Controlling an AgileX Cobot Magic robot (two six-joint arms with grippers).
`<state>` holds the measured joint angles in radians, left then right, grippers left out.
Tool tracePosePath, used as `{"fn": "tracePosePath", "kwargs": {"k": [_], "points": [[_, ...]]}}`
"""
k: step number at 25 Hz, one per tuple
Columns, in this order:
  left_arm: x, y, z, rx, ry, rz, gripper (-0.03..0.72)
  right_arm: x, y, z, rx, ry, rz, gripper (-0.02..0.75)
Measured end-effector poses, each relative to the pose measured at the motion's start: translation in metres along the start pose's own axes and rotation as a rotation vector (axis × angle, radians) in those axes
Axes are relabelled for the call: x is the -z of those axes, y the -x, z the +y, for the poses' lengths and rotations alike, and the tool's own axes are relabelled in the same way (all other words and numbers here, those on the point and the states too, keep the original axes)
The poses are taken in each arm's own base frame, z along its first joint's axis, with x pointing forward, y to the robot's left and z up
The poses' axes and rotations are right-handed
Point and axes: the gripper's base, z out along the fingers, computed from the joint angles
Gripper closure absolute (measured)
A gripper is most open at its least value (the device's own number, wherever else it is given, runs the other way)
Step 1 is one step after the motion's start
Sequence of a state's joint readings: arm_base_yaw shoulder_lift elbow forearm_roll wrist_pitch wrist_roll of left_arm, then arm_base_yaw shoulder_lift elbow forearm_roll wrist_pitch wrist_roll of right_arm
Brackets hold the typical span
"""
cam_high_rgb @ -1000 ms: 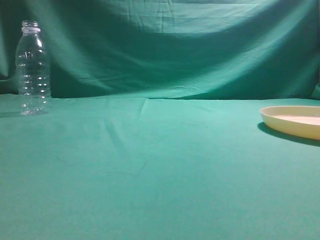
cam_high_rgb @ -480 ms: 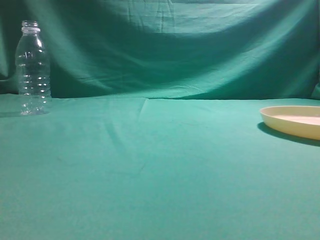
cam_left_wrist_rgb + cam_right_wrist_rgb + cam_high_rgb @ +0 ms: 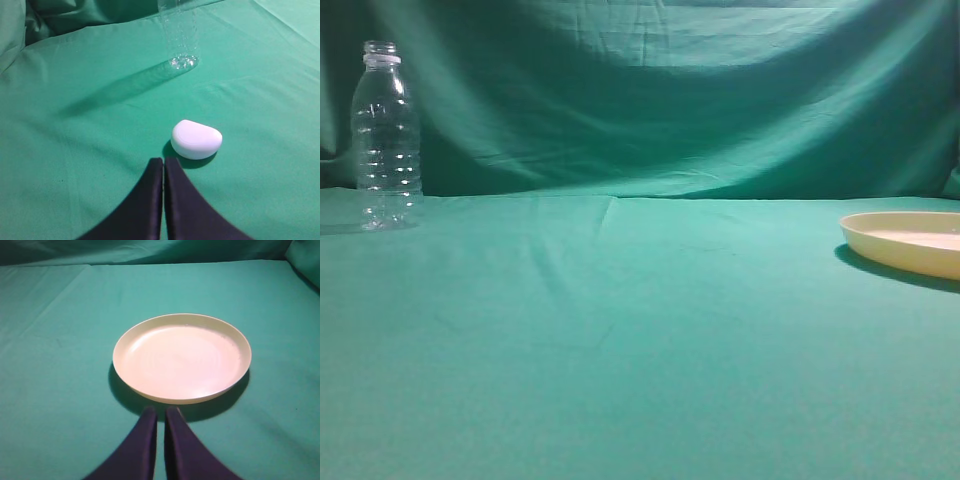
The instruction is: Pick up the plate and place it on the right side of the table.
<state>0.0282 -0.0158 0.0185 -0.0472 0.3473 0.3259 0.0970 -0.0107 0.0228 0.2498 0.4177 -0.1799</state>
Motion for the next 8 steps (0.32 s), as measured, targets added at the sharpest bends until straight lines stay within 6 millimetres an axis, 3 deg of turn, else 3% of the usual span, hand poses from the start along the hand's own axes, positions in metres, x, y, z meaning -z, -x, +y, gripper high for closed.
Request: {"fn": "tracePosePath", "kwargs": {"k": [1,8], "points": [[0.0,0.0,0.0,0.0,0.0,0.0,0.688,0.0,0.0,0.0,-0.003,0.0,0.0,0.692],[0.0,0.0,0.0,0.0,0.0,0.0,0.688,0.0,0.0,0.0,-0.007,0.0,0.0,0.692]]}}
